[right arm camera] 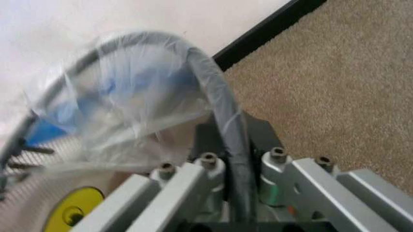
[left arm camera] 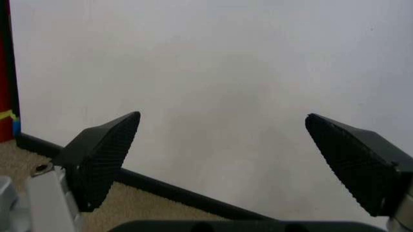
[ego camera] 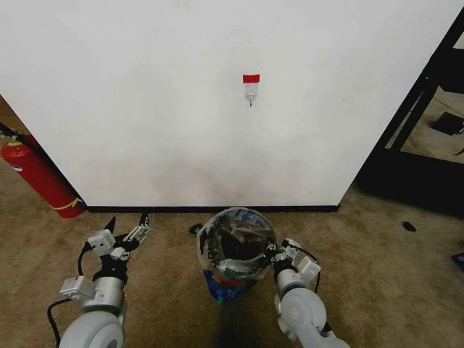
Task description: Pick up the garbage bag from the wall and place it over the trash bin.
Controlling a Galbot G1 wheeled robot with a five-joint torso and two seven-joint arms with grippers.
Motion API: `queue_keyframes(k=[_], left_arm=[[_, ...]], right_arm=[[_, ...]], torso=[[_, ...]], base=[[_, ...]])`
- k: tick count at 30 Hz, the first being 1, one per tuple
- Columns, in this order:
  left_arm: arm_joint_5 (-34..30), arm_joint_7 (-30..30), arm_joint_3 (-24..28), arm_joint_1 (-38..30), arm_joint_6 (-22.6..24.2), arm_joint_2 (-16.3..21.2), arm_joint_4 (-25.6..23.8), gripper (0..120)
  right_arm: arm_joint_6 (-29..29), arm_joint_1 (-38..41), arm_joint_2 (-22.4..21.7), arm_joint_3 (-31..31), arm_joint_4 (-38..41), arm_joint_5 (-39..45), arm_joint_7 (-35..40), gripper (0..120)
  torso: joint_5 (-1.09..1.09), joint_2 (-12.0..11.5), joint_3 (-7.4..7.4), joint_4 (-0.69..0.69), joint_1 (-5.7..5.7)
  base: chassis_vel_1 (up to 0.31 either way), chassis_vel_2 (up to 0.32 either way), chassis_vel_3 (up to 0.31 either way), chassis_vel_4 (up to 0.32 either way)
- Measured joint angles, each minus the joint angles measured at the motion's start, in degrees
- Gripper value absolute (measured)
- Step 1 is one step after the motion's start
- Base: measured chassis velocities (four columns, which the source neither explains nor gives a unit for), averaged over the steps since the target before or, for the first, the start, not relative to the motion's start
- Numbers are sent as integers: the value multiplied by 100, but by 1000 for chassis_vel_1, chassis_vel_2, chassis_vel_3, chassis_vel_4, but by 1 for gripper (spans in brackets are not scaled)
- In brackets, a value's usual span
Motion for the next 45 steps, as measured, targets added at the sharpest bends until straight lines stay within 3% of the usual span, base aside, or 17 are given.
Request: queue_keyframes(k=[16, 25, 28, 35, 39, 45], left_arm=[[12, -108, 189, -43, 204, -80, -104, 100], [295, -150, 404, -32, 372, -103, -130, 100], [415, -201, 569, -39, 452, -13, -118, 100], [314, -814, 1498, -777, 1369, 475, 36, 100], [-565, -1493, 2421, -1697, 2536, 778, 58, 100], [-1412, -1873, 3188, -2615, 3244, 1099, 217, 100]], right_arm=[[-40, -196, -85, 62, 215, 76, 12, 64], [247, -317, -208, 90, 194, -138, -355, 97], [265, -314, -214, 113, 160, -137, -355, 100], [322, -323, -297, 146, 112, -149, -341, 100], [333, -325, -257, 152, 66, -199, -336, 100], [335, -322, -245, 144, 54, -282, -331, 100]], torso=[[0, 0, 0, 0, 0], [0, -1, 0, 1, 0], [0, -1, 0, 1, 0], [0, -1, 1, 0, 0], [0, -1, 1, -1, 1], [0, -1, 1, 1, 1]], base=[[0, 0, 0, 0], [0, 0, 0, 0], [0, 0, 0, 0], [0, 0, 0, 0], [0, 0, 0, 0], [0, 0, 0, 0]])
